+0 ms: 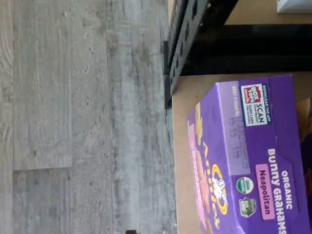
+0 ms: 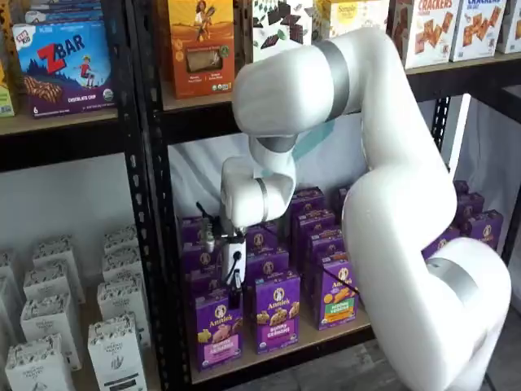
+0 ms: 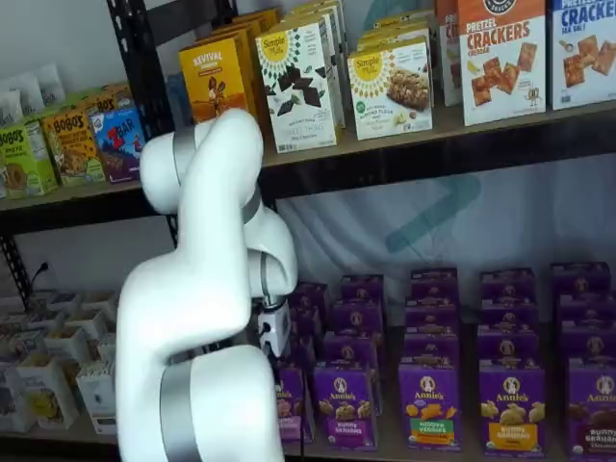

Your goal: Pick up the purple box with a pink patch in the middle, on the bottom shelf, the first box from the left

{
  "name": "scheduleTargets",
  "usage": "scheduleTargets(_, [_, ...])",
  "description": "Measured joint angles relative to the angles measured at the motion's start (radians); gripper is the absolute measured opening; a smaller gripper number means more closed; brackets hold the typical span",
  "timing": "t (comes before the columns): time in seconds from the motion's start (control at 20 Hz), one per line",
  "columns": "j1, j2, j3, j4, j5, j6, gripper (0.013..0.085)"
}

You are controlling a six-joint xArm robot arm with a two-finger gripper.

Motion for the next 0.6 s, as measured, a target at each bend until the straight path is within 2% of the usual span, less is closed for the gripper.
scheduleTargets(0.4, [0.003, 0.077, -0.084, -0.034, -0.002, 0.034, 0.085])
scheduleTargets(0.6, [0.0, 0.113, -0.12, -0.029, -0.008, 0.027, 0.085])
